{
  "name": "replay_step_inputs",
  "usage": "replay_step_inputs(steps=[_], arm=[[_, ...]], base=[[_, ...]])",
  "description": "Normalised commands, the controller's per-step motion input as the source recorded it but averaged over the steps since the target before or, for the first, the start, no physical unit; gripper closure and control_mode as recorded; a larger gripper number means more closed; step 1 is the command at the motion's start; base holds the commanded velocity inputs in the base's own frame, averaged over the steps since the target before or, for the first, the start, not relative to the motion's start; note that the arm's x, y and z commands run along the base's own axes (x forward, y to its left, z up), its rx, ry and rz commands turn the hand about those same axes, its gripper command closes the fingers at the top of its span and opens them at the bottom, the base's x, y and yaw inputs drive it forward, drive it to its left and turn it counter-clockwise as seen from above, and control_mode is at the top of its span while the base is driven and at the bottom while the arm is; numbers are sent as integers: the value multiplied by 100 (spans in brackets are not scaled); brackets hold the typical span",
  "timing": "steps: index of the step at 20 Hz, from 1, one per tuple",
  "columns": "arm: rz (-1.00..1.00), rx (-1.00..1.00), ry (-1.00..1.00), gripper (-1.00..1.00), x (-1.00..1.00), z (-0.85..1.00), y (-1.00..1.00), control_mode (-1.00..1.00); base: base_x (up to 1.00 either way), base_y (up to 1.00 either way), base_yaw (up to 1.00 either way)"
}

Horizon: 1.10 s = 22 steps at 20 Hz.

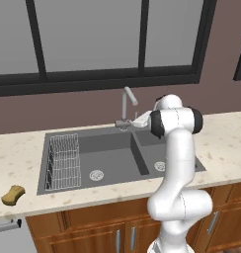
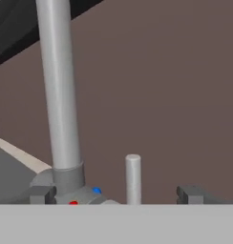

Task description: Soak the sponge with water for a few seconds and then drop it inside the sink.

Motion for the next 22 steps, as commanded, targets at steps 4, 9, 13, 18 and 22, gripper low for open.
replay_step_inputs(steps=[4, 9, 13, 18, 22], arm=[[0, 0, 0, -100, 27, -21, 0, -100], [0, 0, 0, -100, 28, -25, 0, -100], [0, 0, 0, -100, 27, -9, 0, -100], [0, 0, 0, -100, 16, -1, 0, -100], [0, 0, 0, -100, 4, 0, 0, -100]], base=[[0, 0, 0], [0, 0, 0], [0, 0, 0], [0, 0, 0], [0, 0, 0]])
